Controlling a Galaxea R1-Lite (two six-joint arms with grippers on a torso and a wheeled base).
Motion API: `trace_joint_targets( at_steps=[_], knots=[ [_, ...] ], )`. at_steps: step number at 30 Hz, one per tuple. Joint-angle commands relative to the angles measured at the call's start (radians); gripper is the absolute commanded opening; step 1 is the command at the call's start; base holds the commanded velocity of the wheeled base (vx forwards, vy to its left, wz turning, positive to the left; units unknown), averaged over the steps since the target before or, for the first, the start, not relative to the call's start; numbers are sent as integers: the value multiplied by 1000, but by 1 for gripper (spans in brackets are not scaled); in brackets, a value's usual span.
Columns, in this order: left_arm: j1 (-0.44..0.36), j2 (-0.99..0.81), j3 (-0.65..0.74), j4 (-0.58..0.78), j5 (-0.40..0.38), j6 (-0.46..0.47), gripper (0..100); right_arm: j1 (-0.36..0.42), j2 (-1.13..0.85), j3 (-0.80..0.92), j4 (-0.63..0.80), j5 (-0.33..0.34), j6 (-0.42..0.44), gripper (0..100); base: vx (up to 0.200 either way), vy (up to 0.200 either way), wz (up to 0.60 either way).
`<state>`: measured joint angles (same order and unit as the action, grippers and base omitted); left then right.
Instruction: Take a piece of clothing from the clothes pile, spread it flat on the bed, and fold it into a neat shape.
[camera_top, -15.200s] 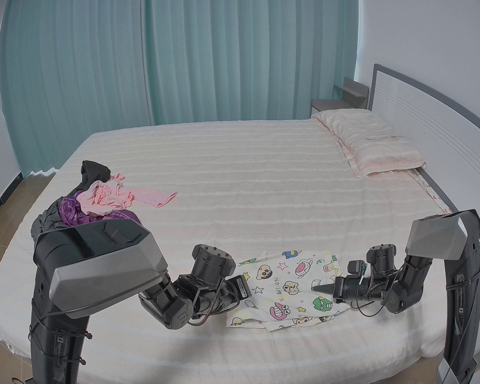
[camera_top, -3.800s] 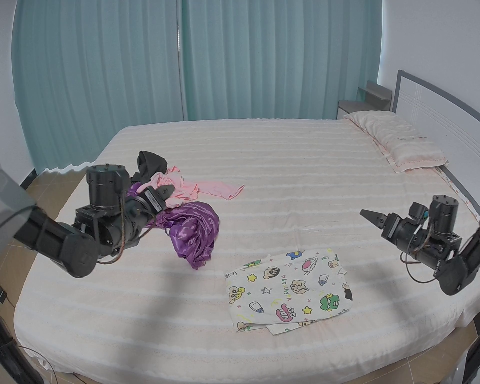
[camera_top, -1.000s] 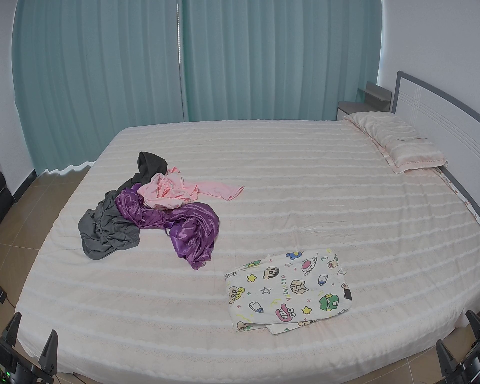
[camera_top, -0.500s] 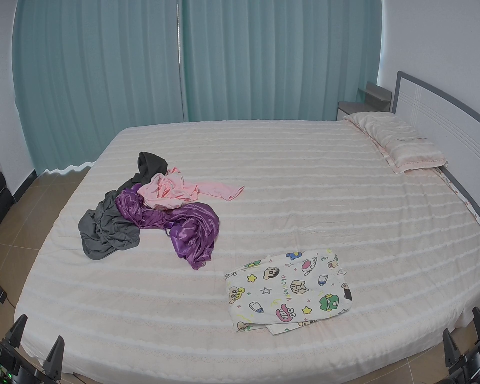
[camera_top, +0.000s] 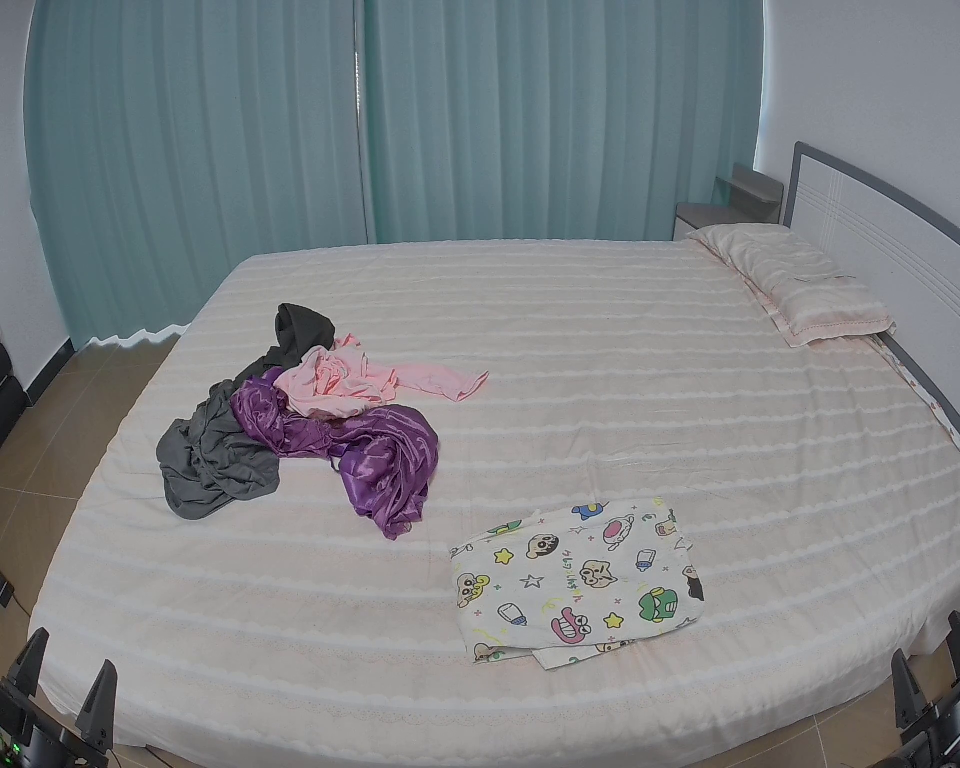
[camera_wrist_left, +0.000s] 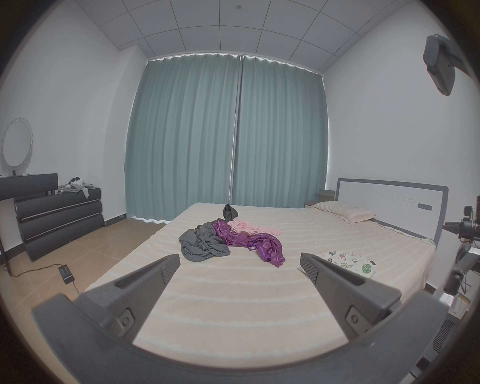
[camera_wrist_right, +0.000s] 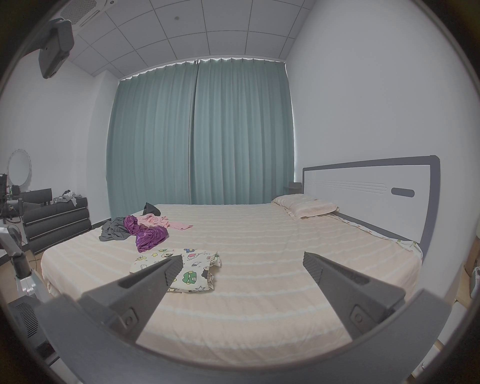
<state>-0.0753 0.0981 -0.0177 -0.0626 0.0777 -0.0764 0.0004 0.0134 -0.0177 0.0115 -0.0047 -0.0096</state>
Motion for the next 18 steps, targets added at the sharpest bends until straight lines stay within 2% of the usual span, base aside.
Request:
trace_joint_targets(
  at_steps=[1, 3, 11, 13, 18],
  knots=[
    [62, -11, 16, 1, -6, 1, 100, 0, -13, 15, -1, -1, 2, 100, 0, 0, 0],
    [112, -23, 16, 1, -12, 1, 100, 0, -13, 15, 1, -1, 2, 100, 0, 0, 0],
    [94, -44, 18, -2, -72, 1, 100, 0, -13, 16, -4, -5, 11, 100, 0, 0, 0],
    [74, -98, 18, 0, -116, 20, 100, 0, -13, 15, -2, -1, -4, 100, 0, 0, 0],
    [74, -97, 18, 4, -134, 104, 100, 0, -13, 16, -2, -1, -10, 100, 0, 0, 0]
  ],
)
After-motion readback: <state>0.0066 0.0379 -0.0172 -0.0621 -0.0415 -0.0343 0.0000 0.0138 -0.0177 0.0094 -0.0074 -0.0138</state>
